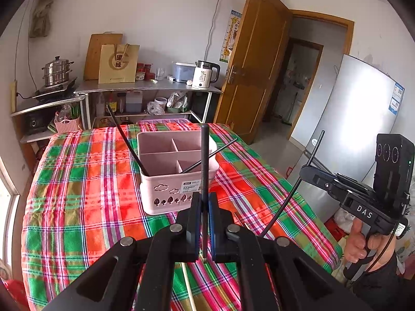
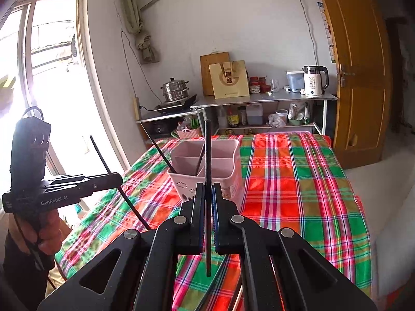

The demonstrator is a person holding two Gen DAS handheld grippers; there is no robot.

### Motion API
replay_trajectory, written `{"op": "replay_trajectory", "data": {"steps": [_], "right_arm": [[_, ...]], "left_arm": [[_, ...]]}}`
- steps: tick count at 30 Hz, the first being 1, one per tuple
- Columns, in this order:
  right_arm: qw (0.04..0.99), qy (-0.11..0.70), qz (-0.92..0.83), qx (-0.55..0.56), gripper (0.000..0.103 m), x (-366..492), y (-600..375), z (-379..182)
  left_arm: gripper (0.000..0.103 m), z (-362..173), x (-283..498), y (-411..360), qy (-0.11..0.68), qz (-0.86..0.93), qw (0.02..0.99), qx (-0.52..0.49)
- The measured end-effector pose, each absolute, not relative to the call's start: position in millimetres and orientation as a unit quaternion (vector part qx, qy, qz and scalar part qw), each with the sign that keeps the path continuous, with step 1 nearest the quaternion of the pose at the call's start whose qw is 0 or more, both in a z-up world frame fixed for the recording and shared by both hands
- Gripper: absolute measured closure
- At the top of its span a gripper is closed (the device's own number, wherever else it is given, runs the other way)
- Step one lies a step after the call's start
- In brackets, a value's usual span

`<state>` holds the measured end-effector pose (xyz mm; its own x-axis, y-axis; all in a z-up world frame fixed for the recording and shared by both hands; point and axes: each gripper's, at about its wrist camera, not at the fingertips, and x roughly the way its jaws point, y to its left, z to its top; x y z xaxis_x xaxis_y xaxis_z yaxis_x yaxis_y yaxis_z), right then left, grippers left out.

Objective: Organize utensils
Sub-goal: 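Carry the chopstick up to the basket with the right tool while the left tool carries its own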

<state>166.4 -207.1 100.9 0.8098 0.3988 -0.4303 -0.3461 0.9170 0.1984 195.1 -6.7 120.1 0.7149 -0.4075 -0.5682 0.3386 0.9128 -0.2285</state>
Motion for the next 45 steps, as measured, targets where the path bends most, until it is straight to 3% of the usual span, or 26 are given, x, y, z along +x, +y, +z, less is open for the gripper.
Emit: {"op": "replay_trajectory", "data": {"steps": [23,45], "right_arm": [[0.951,0.165,0.237,0.105,0.098,254,-180,179],[0.939,0.220,0.229,0.132,0.098,329,-165,114]], "left_arm": [[0.098,208,280,43,0.256,-0.165,0.949,-0.079],[0.098,135,346,52,0.294,-0.164,0.935,-0.108]]}}
